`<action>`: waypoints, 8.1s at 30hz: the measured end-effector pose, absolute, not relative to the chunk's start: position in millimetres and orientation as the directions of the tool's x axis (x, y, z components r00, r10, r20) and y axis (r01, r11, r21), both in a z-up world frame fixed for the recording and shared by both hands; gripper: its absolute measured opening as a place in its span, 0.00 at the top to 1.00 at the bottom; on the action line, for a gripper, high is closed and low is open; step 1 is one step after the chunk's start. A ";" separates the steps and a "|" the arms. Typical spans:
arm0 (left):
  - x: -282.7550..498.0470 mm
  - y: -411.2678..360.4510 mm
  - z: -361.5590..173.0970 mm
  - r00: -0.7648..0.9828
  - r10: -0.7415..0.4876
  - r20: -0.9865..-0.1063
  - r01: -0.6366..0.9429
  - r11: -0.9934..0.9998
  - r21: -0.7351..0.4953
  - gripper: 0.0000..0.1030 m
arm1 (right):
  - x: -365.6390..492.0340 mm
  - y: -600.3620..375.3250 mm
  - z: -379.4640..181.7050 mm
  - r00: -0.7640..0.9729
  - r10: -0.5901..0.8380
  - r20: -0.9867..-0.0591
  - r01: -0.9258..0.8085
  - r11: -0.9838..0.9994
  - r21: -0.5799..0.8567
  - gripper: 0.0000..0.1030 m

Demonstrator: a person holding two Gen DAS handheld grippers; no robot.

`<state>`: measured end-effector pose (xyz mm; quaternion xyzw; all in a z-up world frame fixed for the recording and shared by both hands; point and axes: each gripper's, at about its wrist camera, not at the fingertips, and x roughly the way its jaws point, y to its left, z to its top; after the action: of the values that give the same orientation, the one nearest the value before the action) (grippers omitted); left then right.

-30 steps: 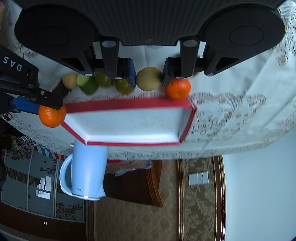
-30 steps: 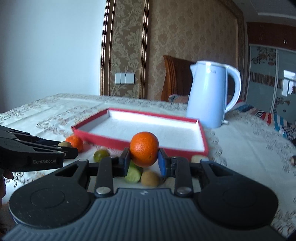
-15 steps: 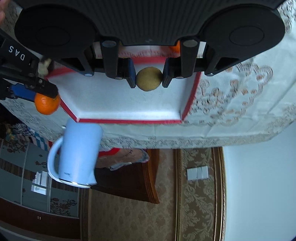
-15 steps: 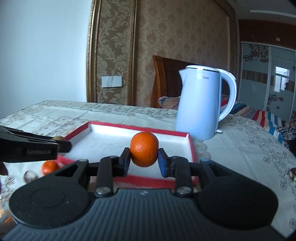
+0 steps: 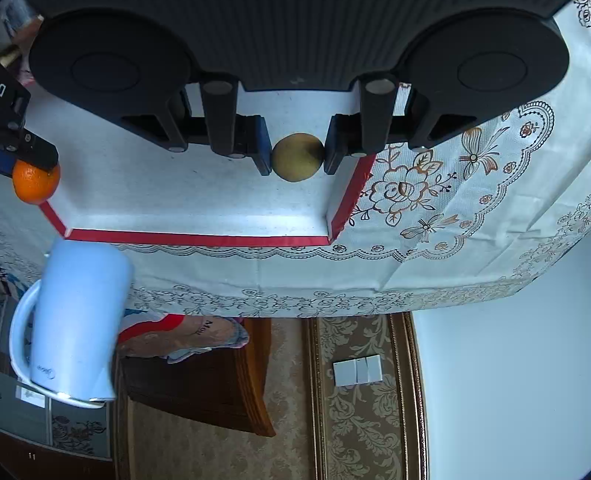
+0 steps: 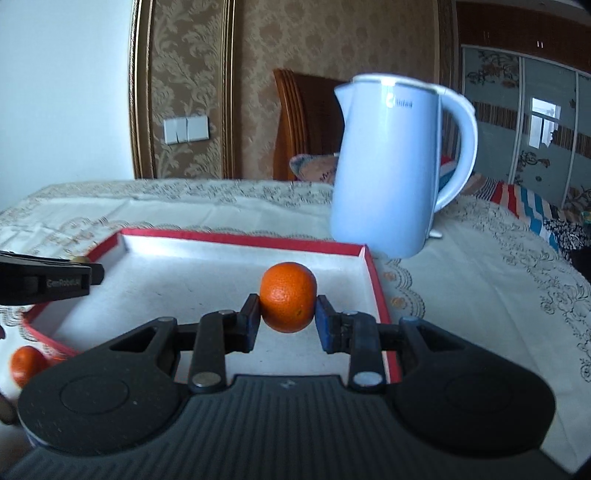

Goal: Organize fruits
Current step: 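Lift and carry the orange and potato over the red tray with both grippers, then open both grippers to drop the orange and potato into the tray, then withdraw both grippers from the tray back toward the remaining fruits, then move right gripper to the bark-covered cylinder while left gripper hovers over the purple fruit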

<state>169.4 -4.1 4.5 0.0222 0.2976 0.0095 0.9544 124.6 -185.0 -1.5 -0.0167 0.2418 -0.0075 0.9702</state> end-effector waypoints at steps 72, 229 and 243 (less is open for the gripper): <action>156.7 -22.1 -6.7 0.860 0.034 -0.509 0.024 0.994 0.106 0.39 | 158.1 -187.2 -25.5 0.853 0.005 -0.523 -0.007 1.000 -0.003 0.46; 24.2 47.8 -39.8 0.807 -0.011 -0.591 0.014 1.000 0.001 0.25 | 53.2 -234.3 -40.6 0.833 -0.062 -0.550 0.115 0.991 0.061 0.39; 24.1 47.2 -39.5 0.806 -0.011 -0.591 0.014 1.000 0.002 0.25 | 53.8 -234.8 -40.6 0.834 -0.065 -0.548 0.115 0.992 0.058 0.39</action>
<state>24.1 47.2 -39.5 0.0030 0.3111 -0.0066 0.9504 53.8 -234.8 -40.6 0.0441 0.2842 -0.0469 0.9566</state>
